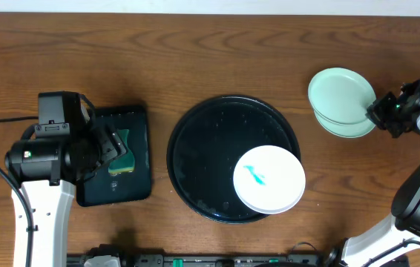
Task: Clean dirty plates on tray and stack at the side
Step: 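Release the stacked plate and move the right gripper to the white plate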
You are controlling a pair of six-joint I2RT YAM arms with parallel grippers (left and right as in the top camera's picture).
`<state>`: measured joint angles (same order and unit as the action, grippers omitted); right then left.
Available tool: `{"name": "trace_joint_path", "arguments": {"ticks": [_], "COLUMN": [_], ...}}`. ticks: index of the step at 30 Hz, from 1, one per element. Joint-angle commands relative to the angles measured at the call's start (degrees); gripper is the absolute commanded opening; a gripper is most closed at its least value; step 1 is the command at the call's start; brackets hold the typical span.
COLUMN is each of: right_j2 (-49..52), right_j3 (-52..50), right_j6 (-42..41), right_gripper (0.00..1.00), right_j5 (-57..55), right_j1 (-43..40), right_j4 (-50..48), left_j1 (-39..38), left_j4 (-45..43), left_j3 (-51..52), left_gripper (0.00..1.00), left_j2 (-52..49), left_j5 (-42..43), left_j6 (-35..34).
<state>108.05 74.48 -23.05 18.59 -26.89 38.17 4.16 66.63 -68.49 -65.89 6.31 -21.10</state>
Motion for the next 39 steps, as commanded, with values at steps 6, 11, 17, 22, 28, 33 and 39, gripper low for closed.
{"name": "trace_joint_path", "arguments": {"ticks": [6, 11, 17, 22, 28, 33, 39], "right_j2": [0.28, 0.28, -1.99, -10.34, -21.44, -24.87, -24.48], "right_j3": [0.42, 0.42, 1.05, 1.62, 1.62, 1.6, 0.85], "right_j6": [-0.5, -0.22, 3.43, 5.68, 10.95, 13.05, 4.79], "right_gripper": [0.26, 0.65, 0.63, 0.66, 0.49, 0.58, 0.75], "right_j5": [-2.12, -2.27, -2.08, -2.08, -0.96, 10.49, 0.33], "right_j1": [-0.66, -0.66, -0.42, 1.11, 6.27, 10.88, 16.13], "right_j4": [-0.02, 0.5, 2.43, 3.54, 9.88, 14.99, 27.17], "left_j1": [-0.11, -0.11, -0.11, -0.11, -0.11, -0.11, -0.11], "left_j4": [0.22, 0.22, 0.22, 0.22, 0.22, 0.22, 0.22], "left_j3": [-0.02, -0.02, -0.02, -0.02, -0.02, -0.02, -0.02], "left_gripper": [0.81, 0.82, 0.81, 0.81, 0.81, 0.81, 0.81], "left_j2": [0.04, 0.04, 0.04, 0.04, 0.04, 0.04, 0.04], "left_j5": [0.55, 0.52, 0.52, 0.55, 0.55, 0.55, 0.52], "left_j6": [0.52, 0.52, 0.52, 0.52, 0.52, 0.52, 0.52]}}
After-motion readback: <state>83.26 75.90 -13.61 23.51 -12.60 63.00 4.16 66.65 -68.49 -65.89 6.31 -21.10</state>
